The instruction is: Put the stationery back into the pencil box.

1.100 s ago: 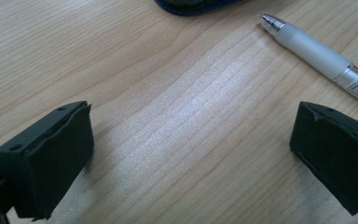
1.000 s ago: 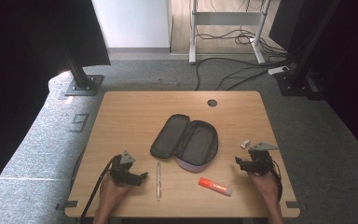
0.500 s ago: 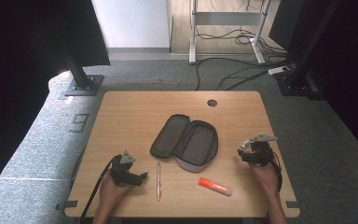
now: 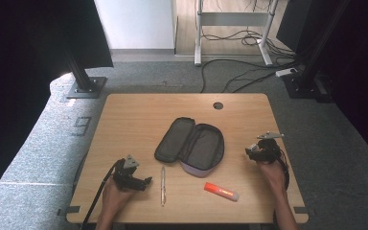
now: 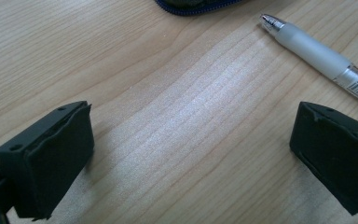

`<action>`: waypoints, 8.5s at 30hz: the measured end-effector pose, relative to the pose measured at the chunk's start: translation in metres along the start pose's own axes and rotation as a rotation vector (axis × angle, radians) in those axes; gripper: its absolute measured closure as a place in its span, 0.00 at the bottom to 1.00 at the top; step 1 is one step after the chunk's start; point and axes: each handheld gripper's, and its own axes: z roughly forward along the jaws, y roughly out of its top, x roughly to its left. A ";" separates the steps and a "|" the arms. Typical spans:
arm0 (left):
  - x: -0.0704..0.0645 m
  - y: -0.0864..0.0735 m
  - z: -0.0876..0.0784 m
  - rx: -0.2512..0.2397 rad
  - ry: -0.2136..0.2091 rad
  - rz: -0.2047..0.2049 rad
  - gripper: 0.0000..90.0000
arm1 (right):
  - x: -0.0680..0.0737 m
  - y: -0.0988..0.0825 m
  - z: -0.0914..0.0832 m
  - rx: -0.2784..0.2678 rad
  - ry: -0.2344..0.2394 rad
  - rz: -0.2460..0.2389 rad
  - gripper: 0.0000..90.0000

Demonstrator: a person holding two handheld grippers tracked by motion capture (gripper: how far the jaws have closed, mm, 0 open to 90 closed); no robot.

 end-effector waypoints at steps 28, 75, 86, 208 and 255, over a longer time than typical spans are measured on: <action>0.000 0.000 0.000 0.000 0.000 0.000 0.00 | -0.005 0.000 0.015 0.016 0.004 0.053 0.50; 0.000 0.000 0.000 -0.001 0.000 0.000 0.00 | 0.050 0.055 -0.010 -0.081 0.167 -0.035 0.50; 0.000 0.000 0.000 -0.001 -0.001 0.000 0.00 | 0.067 0.067 -0.004 -0.085 0.193 -0.071 0.50; 0.000 0.000 0.000 -0.001 0.000 0.000 0.00 | 0.118 0.043 -0.037 -0.072 0.317 -0.178 0.15; 0.000 0.000 0.000 -0.002 0.000 0.000 0.00 | 0.136 -0.036 -0.053 -0.017 0.398 -0.238 0.35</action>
